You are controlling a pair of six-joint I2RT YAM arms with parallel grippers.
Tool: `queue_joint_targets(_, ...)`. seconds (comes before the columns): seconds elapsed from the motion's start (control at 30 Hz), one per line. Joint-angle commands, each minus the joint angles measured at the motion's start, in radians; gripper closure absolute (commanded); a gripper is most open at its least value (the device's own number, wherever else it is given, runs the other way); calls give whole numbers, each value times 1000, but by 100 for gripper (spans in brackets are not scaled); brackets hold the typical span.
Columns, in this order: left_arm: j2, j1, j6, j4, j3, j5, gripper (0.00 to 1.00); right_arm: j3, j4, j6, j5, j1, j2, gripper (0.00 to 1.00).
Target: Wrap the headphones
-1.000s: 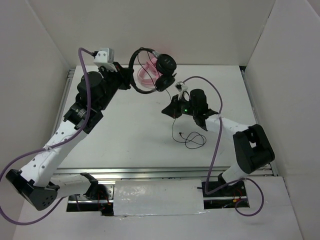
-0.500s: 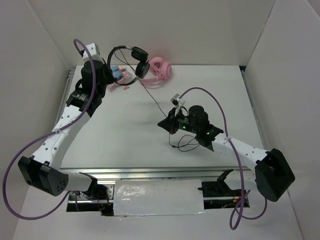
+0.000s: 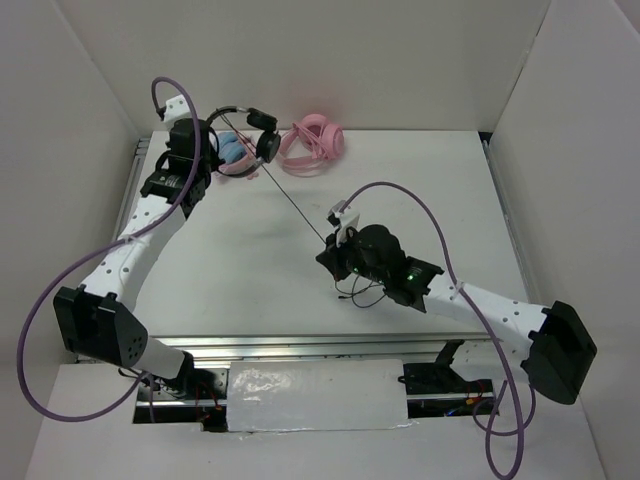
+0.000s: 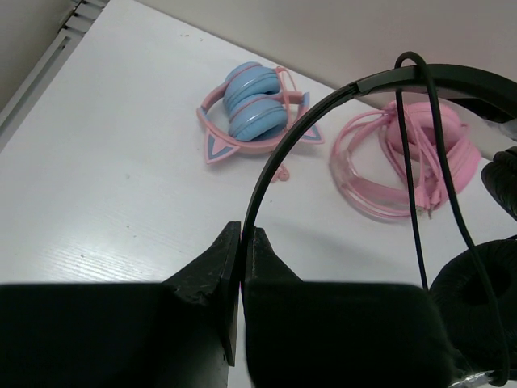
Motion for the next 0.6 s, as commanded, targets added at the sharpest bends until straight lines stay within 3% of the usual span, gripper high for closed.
queue_joint_targets(0.0,11,26,-25,71,20,-44,100,66,-71,-36,166,45,-43,100)
queue_joint_targets(0.27,37,-115,180,114,-125,-44,100,255,-103,-339,367,74,-25,100)
queue_joint_targets(0.4,29,-204,303,160,-240,-15,100,335,-109,-488,291,6,1,100)
queue_joint_targets(0.57,-75,-270,423,274,-438,158,100,422,-163,-636,145,-97,45,100)
